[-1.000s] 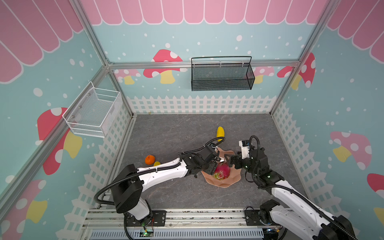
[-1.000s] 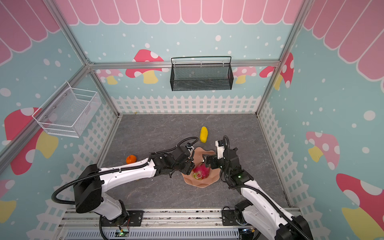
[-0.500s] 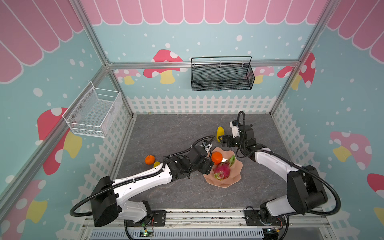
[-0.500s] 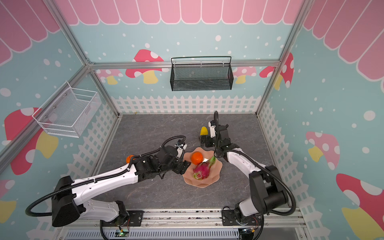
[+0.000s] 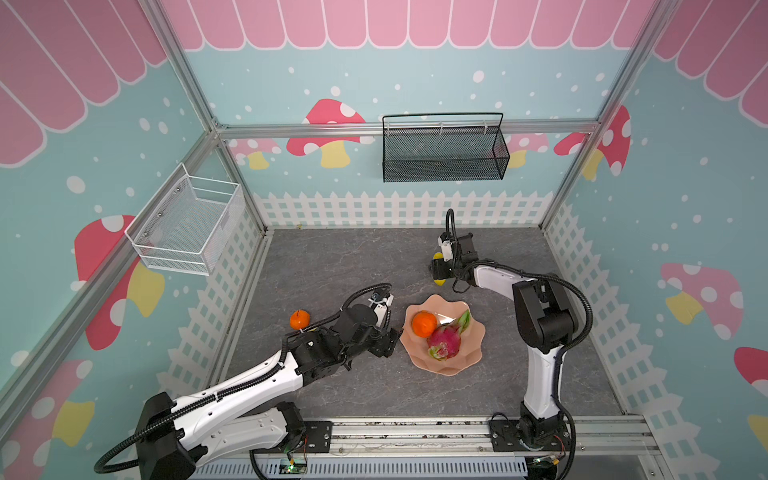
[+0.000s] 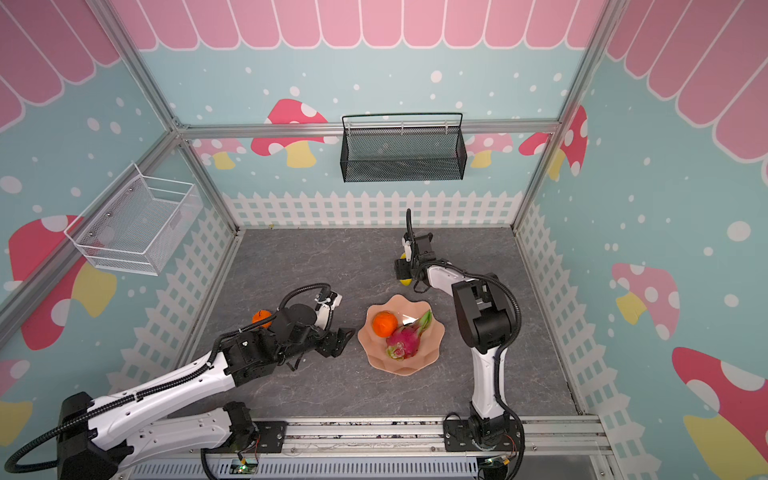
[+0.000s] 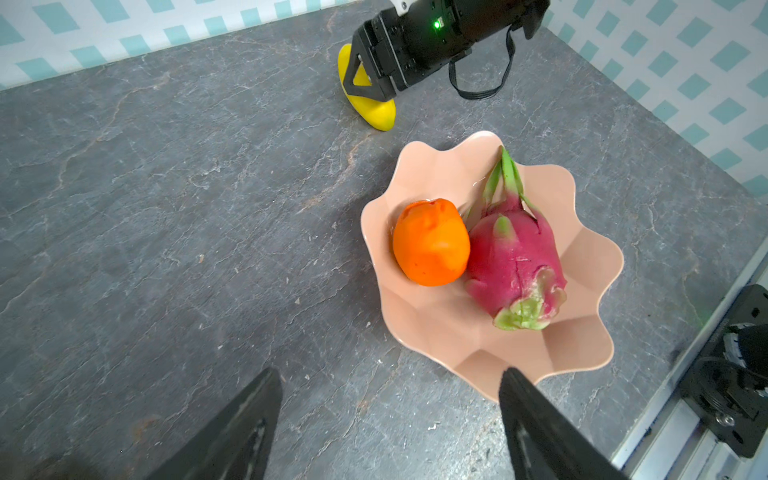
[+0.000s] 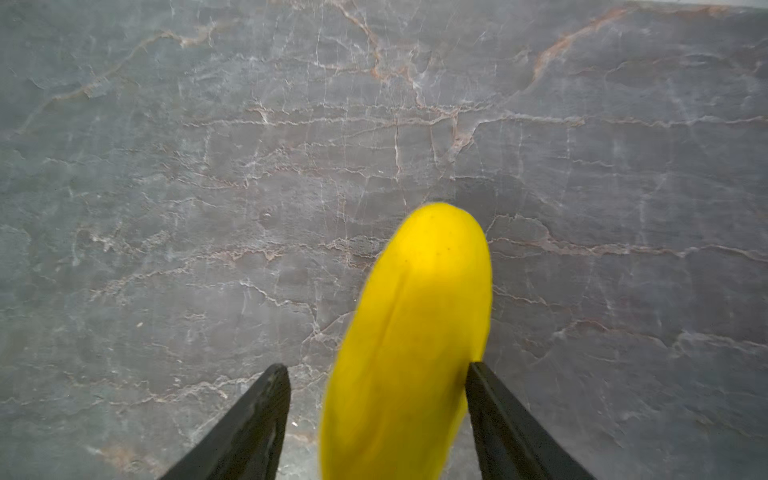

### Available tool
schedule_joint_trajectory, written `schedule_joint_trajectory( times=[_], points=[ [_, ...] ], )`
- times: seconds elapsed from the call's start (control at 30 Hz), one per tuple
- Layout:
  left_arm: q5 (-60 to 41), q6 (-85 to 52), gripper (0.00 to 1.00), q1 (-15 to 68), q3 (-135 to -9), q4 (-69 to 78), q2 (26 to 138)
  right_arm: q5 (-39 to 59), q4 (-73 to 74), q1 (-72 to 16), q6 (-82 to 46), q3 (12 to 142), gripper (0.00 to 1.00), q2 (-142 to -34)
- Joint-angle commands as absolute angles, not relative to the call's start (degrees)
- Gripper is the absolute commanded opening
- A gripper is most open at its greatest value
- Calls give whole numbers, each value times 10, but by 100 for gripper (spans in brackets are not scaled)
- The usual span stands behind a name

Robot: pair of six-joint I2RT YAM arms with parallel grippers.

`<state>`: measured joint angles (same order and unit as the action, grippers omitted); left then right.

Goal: Place and organize the fake fruits in the fruit bowl
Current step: 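Grasp the yellow fruit farther from the robot with the right gripper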

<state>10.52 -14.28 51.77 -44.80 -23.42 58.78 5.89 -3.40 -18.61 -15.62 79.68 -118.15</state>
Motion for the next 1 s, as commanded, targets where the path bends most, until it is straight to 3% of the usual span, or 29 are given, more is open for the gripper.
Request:
schedule_joint_trajectory(
  times=[0.0, 0.13, 0.17, 0.47, 0.63, 0.8, 0.97],
  points=[
    [108, -135, 82, 511, -432, -228, 580, 50, -61, -184, -143, 811, 62, -1185],
    [104, -138, 82, 507, -429, -220, 587, 62, -65, -184, -128, 813, 36, -1173],
    [102, -140, 82, 507, -428, -218, 587, 71, -59, -184, -121, 809, 34, -1166],
    [96, -154, 82, 507, -409, -203, 577, 139, 7, -185, -79, 678, 32, -985],
    [82, -166, 82, 507, -400, -199, 566, 221, -38, -196, 25, 592, 31, -896],
    [72, -180, 82, 507, -390, -200, 543, 244, -24, -203, 65, 476, 31, -802],
    [75, -194, 82, 507, -383, -209, 518, 238, -29, -204, 78, 440, 32, -754]
  ],
)
